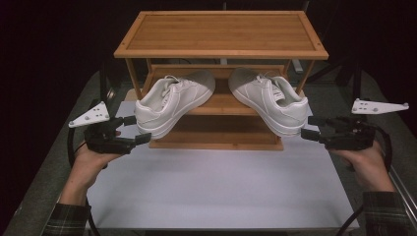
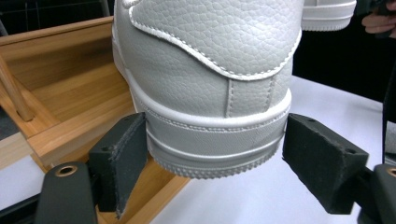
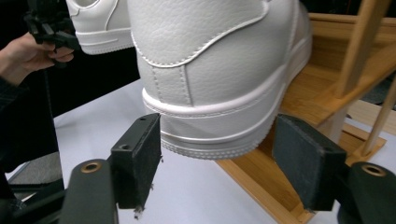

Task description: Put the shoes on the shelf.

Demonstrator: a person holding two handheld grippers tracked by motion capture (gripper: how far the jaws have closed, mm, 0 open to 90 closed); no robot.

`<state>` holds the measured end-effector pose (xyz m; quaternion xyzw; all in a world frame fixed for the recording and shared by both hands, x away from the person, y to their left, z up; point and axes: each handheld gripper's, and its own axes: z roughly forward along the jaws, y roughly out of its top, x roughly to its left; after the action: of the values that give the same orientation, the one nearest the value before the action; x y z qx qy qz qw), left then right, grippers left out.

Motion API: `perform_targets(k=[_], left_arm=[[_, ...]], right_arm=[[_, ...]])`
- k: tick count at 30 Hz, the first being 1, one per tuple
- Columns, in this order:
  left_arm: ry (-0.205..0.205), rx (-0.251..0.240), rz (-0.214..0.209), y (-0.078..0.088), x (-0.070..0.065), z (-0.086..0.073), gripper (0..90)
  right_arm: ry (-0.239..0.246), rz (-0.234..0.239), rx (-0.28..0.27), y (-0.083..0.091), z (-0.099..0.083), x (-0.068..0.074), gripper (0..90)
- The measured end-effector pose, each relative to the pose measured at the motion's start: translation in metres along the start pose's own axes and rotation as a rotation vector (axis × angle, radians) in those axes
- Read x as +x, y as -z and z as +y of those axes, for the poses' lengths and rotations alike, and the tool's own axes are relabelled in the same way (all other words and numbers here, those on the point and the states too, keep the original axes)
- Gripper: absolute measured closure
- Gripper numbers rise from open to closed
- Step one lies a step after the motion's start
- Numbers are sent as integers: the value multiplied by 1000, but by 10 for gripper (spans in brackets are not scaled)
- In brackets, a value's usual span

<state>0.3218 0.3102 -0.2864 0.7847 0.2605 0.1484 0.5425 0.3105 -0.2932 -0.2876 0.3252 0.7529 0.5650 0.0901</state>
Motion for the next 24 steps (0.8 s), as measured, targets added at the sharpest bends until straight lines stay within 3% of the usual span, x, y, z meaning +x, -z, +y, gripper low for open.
perform_targets(k=[7, 15, 24], left_arm=[[1, 3, 19, -5, -6, 2, 219], [-20, -3, -7, -37, -19, 13, 227], [-21, -7, -10, -63, -26, 21, 229]], right_arm=[[29, 31, 21, -16, 5, 5, 316], [48, 6, 33, -33, 12, 11, 317], [54, 23, 25, -46, 15, 14, 327]])
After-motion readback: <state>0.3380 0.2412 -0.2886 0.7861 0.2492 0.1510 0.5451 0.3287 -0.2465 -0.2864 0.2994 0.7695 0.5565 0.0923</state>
